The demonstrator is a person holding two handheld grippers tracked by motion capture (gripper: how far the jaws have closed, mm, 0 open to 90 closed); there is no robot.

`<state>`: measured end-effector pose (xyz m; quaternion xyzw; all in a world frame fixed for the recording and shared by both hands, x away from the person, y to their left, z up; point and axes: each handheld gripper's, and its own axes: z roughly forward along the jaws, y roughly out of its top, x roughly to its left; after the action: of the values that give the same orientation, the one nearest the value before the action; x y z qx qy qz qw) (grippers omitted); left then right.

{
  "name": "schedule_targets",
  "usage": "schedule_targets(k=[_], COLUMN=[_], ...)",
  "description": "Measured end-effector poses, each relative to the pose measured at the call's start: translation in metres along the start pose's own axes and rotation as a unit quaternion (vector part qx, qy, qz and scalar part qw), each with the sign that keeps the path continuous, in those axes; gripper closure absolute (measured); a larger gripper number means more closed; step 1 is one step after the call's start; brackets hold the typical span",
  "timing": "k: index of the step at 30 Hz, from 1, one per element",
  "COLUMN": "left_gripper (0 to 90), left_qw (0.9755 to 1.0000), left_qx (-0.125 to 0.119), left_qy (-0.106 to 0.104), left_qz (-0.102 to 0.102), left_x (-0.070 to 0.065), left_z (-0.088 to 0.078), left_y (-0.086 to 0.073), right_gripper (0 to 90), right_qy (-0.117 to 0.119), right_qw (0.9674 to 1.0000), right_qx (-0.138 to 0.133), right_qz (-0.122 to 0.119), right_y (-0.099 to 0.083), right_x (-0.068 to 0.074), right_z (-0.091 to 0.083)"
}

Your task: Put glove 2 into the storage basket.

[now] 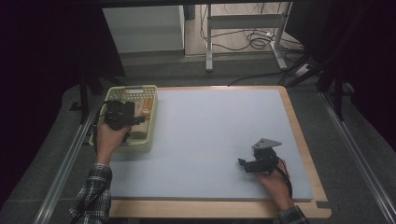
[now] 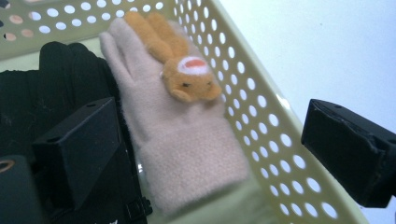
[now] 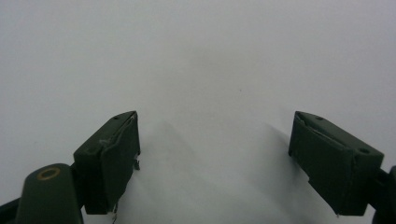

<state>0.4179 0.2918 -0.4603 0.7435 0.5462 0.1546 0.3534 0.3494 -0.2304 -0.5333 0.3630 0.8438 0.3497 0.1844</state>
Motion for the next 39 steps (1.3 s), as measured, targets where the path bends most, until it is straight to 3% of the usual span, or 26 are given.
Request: schedule_targets(k=[7,17,26,39], left_gripper=[3.7,3.4,3.2,3.2], left_qw=[0.9996,0.9991,0.9974,0.9946], left_qx=[-0.003,-0.017,-0.028,-0.036], left_qy=[0.000,-0.011,-0.026,-0.047], left_qz=[0.028,0.036,0.061,0.085], left_x=[-0.008,-0.015,-0.032,-0.058], left_z=[-0.011,-0.023,-0.032,-0.029], left_y=[-0.006,-0.016,-0.020,-0.025], right_gripper=[16.1,16.2,16.1,16.1], right_qy=[0.000,0.000,0.000,0.000], right_qw=[1.0000,1.0000,1.0000,1.0000], right_qx=[0.000,0.000,0.000,0.001], right_qz=[0.000,0.000,0.000,0.000], right_y=[0.000,0.000,0.000,0.000], right_x=[0.000,0.000,0.000,0.000], right_z=[0.000,0.000,0.000,0.000])
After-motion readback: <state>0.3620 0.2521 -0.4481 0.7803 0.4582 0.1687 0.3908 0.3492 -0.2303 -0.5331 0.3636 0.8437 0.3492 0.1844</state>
